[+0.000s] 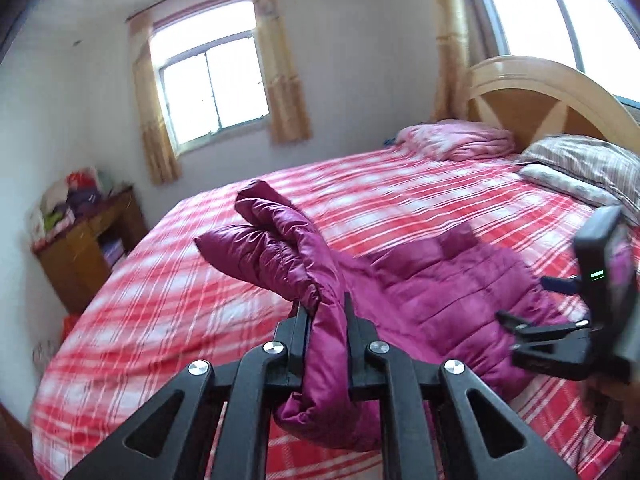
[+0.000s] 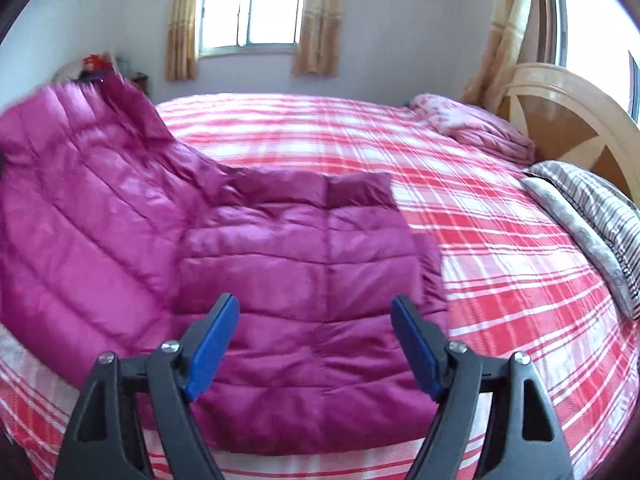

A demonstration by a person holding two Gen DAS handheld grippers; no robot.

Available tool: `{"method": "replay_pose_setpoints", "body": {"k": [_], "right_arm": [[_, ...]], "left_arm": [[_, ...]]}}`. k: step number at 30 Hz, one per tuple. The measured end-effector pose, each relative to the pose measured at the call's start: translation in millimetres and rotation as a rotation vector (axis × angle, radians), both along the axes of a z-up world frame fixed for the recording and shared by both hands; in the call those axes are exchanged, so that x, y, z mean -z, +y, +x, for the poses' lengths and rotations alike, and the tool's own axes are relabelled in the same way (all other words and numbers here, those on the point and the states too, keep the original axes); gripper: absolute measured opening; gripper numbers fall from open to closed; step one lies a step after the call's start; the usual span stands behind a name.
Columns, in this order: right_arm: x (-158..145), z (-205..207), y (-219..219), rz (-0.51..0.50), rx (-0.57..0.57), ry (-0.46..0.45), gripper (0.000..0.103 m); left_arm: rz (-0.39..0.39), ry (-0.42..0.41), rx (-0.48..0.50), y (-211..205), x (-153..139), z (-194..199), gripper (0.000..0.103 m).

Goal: Fold large clothes
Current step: 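Grasp the folded jacket with the left tool and lift it up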

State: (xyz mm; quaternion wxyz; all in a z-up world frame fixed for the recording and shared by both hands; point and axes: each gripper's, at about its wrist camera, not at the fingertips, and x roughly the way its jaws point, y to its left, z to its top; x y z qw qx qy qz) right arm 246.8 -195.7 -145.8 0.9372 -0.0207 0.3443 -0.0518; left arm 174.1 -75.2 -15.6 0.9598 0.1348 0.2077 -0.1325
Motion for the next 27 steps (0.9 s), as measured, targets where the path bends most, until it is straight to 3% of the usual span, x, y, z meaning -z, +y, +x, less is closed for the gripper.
{"method": "replay_pose_setpoints", "body": {"k": [3, 7, 13, 20, 27], "right_arm": [[24.7, 14.1, -27.5, 0.032, 0.024, 0.094, 0.069], [34.5, 11.2, -54.1, 0.108, 0.032, 0.087, 0.069], [39.4, 11.7, -84.4, 0.201, 0.062, 0.079, 0.071], [50.6, 11.6, -88.4, 0.227, 0.066, 0.080, 0.081], [53.6, 12.2, -91.5, 0.230, 0.071, 0.065, 0.083]], "left_arm": [[0.034, -0.019, 0.091, -43.1, -10.9, 0.2, 0.011], [0.067, 0.014, 0.188, -104.4, -8.3, 11.6, 0.011], [0.128, 0.098, 0.270, -180.7, 30.5, 30.3, 0.011], [0.131, 0.148, 0.297, -198.5, 69.2, 40.3, 0.011], [0.117, 0.125, 0.322, -196.0, 70.3, 33.2, 0.015]]}}
